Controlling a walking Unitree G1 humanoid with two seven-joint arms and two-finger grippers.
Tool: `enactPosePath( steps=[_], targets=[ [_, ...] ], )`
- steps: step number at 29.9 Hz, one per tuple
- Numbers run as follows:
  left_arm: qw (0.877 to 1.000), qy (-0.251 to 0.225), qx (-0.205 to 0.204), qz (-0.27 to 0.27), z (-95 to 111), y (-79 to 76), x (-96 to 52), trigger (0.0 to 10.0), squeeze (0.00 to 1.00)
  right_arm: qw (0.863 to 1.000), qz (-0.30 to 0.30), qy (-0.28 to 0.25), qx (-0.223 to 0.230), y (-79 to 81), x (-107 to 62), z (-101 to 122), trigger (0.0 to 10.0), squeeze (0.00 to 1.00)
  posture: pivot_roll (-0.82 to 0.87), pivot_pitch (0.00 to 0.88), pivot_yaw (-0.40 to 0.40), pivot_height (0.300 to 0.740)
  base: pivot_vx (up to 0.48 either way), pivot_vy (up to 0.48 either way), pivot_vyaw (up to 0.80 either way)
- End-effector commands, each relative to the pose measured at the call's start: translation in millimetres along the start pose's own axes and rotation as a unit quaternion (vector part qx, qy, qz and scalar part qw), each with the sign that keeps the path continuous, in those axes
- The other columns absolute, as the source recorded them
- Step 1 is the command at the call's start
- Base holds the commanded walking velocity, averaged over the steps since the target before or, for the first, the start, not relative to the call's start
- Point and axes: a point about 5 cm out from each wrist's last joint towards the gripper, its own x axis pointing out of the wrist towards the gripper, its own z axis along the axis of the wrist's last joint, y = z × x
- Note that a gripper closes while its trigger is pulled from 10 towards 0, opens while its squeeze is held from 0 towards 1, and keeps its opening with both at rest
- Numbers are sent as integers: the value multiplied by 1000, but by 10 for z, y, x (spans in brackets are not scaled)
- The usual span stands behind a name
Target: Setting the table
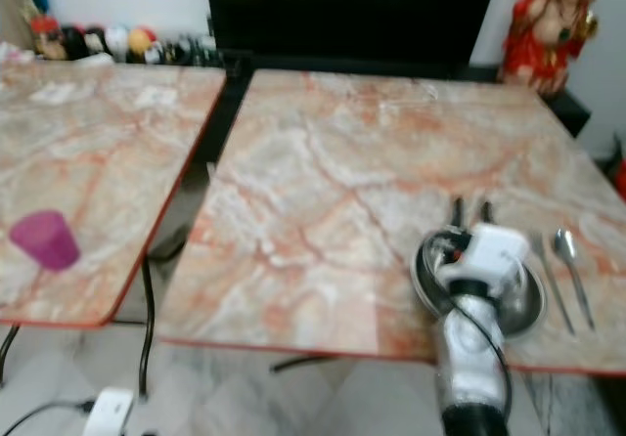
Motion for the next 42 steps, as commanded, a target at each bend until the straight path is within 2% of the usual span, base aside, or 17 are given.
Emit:
enactPosePath(
  steps=[1,7,11,13,16,22,25,27,36,40,42],
  targets=[
    [1000,10,-3,-5,-36,-61,4,10000,0,1000,-6,-11,-8,-61,-5,43,10000,0,89,0,-25,740,0,480,0],
    [1000,11,-5,-4,-17,-74,13,10000,0,1000,12,-11,-7,45,8,47,10000,0,91,4,-27,740,0,480,0],
    [1000,8,-6,-6,19,-127,32,10000,0,999,27,-12,-12,110,4,50,10000,0,93,7,-28,740,0,480,0],
    [1000,6,-6,-10,55,-215,52,10000,0,999,39,-11,-14,166,-5,49,10000,0,94,10,-29,740,0,480,800],
    [1000,5,-6,-12,63,-238,57,10000,0,999,40,-10,-13,179,-9,53,10000,0,94,10,-29,740,0,480,800],
    [1000,1,-6,-17,98,-342,75,10000,0,999,36,-10,-6,168,-8,56,10000,0,93,19,-31,740,0,480,0],
    [1000,0,-6,-15,97,-300,70,10000,0,999,37,-9,-5,172,-9,52,10000,0,93,19,-31,740,0,480,0],
    [1000,-1,-7,-10,88,-209,58,10000,0,999,38,-7,-5,178,-11,48,10000,0,93,19,-31,740,0,480,0],
    [1000,-2,-10,0,55,10,16,10000,0,999,42,-3,-2,202,-20,41,10000,0,97,19,-33,740,0,480,0],
    [1000,-3,-7,0,55,16,14,10000,0,999,42,-2,-1,207,-16,39,10000,0,98,20,-33,740,0,156,0],
    [1000,-4,-7,-3,50,-34,20,10000,0,999,42,-2,0,209,-14,38,10000,0,98,20,-33,740,0,0,0]
  ],
)
